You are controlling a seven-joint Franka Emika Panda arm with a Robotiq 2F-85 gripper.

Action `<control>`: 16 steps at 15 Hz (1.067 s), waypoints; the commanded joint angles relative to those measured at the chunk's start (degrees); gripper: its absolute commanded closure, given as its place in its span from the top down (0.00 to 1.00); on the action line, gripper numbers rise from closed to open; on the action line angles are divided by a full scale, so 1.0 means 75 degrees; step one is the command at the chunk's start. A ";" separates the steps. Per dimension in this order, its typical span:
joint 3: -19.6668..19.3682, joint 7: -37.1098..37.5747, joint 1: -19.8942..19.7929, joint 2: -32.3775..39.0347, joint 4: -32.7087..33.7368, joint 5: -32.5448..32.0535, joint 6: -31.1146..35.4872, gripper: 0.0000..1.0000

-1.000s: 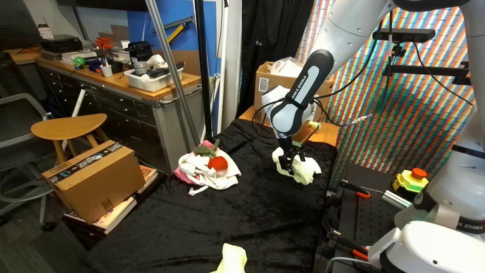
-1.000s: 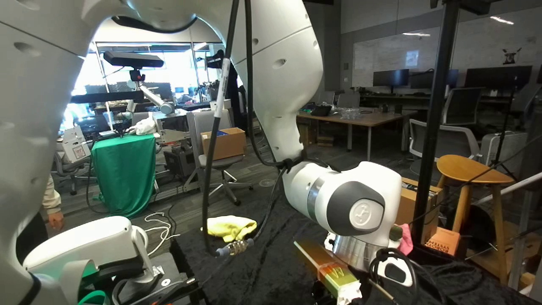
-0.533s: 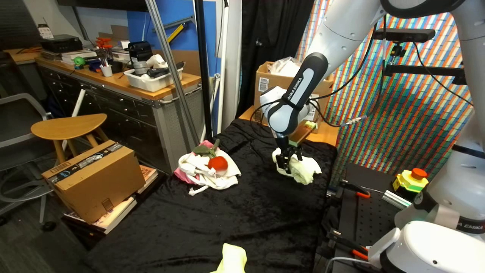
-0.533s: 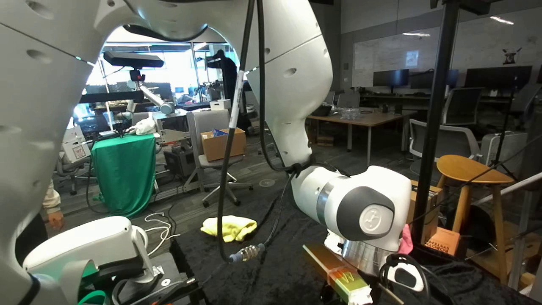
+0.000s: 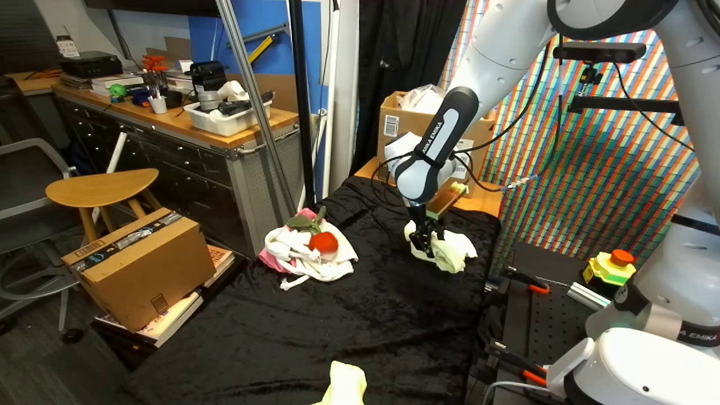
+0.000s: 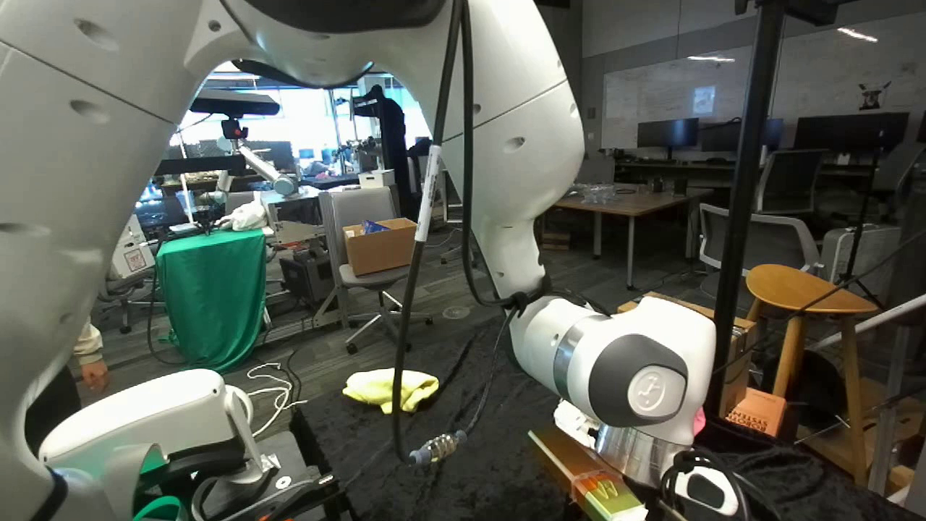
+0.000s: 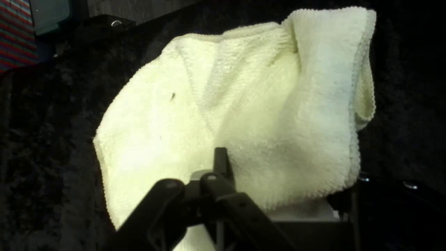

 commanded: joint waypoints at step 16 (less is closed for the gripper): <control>0.0453 -0.1010 -0.0169 -0.1248 -0.0200 0.0213 0.0415 0.04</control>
